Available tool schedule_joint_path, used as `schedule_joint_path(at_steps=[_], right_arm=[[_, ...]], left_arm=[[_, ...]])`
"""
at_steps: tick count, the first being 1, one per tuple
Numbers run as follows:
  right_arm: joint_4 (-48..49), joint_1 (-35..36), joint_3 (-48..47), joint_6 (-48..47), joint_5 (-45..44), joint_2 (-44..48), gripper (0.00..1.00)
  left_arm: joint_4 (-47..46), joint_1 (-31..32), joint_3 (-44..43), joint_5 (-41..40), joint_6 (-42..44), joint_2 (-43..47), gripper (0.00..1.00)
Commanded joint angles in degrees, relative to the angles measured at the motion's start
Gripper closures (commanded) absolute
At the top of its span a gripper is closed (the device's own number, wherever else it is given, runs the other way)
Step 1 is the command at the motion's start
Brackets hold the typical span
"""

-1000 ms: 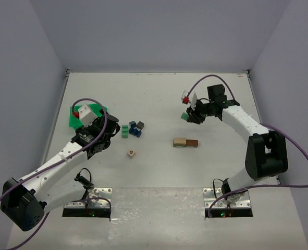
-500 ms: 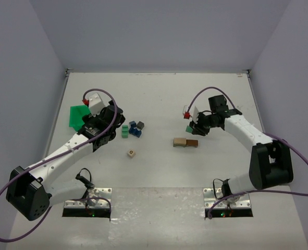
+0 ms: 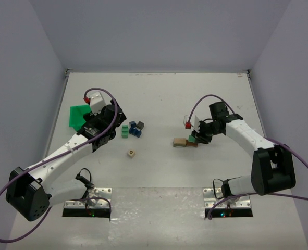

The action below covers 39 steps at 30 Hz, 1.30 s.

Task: Build the wood block tower

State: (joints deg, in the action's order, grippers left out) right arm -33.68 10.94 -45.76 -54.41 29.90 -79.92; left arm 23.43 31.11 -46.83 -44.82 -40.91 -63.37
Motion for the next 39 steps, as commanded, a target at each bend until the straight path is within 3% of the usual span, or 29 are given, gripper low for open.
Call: schedule_joint_path(at_steps=[1,39], right_arm=[[-0.5,-0.5,-0.3,-3.3,2.3,0.6,0.84],[-0.5,-0.7,-4.0,-6.9,3.8,-7.1,0.77]], left_arm=[[-2.9,0.5,0.2,0.9,1.1,1.1,0.0],[-4.4,0.5,0.6,3.6,3.0,1.0,0.0]])
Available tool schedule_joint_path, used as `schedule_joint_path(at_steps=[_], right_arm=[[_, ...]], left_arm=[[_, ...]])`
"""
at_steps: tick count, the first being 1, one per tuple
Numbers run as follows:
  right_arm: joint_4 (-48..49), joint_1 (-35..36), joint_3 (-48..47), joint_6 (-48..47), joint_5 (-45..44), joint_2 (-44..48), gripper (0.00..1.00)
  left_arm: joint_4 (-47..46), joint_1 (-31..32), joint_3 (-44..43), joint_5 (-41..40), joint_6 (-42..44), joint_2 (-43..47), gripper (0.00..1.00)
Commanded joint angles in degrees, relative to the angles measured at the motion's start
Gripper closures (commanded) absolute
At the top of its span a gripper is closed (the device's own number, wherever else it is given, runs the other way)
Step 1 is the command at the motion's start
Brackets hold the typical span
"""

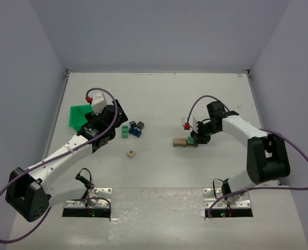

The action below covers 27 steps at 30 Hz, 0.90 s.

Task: Build the wood block tower

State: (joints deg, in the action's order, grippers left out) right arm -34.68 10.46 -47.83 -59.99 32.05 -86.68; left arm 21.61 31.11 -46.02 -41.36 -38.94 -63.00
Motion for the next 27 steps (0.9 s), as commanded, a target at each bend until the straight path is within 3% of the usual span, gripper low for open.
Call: schedule_joint_path(at_steps=[1,27], right_arm=[[0.5,-0.3,-1.9,-1.4,1.7,-0.4,0.77],[0.0,-0.3,-3.2,-2.3,3.1,-2.6,0.72]], left_arm=[[-2.6,0.5,-0.3,0.2,1.1,0.6,0.0],[-3.1,0.5,-1.3,1.1,1.9,-1.8,0.0]])
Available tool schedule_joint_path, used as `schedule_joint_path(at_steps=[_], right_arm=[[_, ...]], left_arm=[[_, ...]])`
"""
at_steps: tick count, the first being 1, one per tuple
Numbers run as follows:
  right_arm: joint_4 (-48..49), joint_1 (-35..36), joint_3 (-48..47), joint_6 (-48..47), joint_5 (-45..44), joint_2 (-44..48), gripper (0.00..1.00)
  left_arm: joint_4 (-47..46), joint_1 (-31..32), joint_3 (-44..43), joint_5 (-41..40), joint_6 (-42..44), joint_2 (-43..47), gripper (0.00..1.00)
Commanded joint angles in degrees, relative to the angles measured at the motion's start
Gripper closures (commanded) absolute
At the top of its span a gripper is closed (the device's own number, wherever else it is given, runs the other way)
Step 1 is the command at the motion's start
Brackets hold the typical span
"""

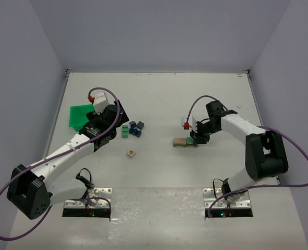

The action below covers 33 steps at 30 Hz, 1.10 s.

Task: Build the wood block tower

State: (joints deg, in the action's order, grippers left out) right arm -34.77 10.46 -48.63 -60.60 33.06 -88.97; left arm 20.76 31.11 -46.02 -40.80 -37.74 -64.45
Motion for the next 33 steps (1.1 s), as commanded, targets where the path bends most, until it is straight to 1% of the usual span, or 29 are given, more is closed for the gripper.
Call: schedule_joint_path(at_steps=[1,16,23,28,33], right_arm=[[0.0,-0.3,-2.4,-1.8,2.0,-0.5,0.72],[-0.5,-0.3,-2.3,-2.5,1.4,-1.0,0.72],[-0.6,-0.3,-2.3,-2.8,1.4,-1.0,0.69],[-0.7,-0.3,-2.3,-2.9,1.4,-1.0,0.66],[-1.0,-0.3,-2.2,-3.1,1.8,-0.9,0.65]], left_arm=[[-2.2,0.5,-1.4,0.6,0.7,-0.4,0.0],[-2.3,0.4,-1.6,1.2,0.8,-0.5,0.0],[-2.3,0.4,-1.7,1.3,0.9,-0.6,0.0],[-2.3,0.4,-1.7,1.3,0.9,-0.6,0.0],[-2.3,0.5,-1.8,1.3,1.0,-0.7,0.0]])
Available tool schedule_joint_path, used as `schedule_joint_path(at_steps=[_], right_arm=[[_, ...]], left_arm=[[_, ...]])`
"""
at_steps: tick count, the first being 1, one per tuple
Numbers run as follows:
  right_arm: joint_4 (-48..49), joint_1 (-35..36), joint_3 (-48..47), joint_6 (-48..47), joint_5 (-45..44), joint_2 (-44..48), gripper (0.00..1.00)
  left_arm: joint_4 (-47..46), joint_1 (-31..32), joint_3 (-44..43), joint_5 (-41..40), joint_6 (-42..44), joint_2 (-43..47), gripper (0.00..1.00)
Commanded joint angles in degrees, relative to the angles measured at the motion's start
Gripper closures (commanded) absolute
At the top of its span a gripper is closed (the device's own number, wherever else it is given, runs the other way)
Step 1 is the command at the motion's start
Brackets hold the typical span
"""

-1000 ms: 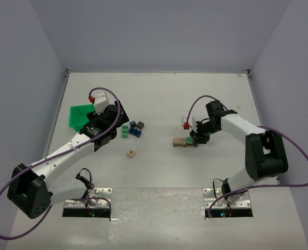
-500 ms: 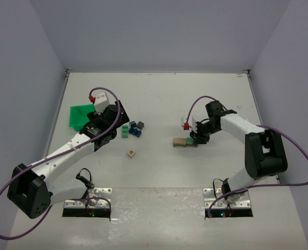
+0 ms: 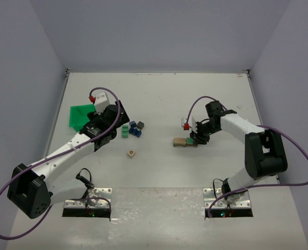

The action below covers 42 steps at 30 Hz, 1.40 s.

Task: Build the wood block tower

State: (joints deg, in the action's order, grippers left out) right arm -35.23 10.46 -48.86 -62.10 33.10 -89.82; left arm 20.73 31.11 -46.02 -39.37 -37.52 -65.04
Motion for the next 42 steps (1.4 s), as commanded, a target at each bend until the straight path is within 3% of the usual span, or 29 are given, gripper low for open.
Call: schedule_joint_path(at_steps=[1,30,31,33,35,39,42], right_arm=[[-0.6,-0.3,-1.9,-1.7,1.8,-0.1,0.65],[0.2,-0.3,-1.6,-2.7,2.3,0.0,0.6],[0.3,-0.3,-1.7,-2.7,2.2,-0.1,0.57],[0.5,-0.3,-1.7,-2.5,2.1,-0.1,0.4],[0.8,-0.3,-1.7,-2.3,2.1,-0.1,0.29],[0.5,-0.3,-1.9,-2.2,2.1,1.0,0.19],[-0.7,-0.3,-2.3,-2.8,1.9,2.6,0.05]], left_arm=[[-2.3,0.5,-1.8,-0.1,0.8,-0.1,0.0],[-2.3,0.5,-2.3,0.7,1.2,-1.3,0.0],[-2.3,0.5,-2.4,0.9,1.2,-1.5,0.0],[-2.2,0.5,-2.5,1.2,1.2,-1.8,0.0],[-2.3,0.5,-2.5,1.2,1.2,-1.9,0.0],[-2.4,0.5,-2.6,2.0,1.0,-1.9,0.0],[-2.5,0.5,-2.8,2.9,0.8,-1.8,0.0]])
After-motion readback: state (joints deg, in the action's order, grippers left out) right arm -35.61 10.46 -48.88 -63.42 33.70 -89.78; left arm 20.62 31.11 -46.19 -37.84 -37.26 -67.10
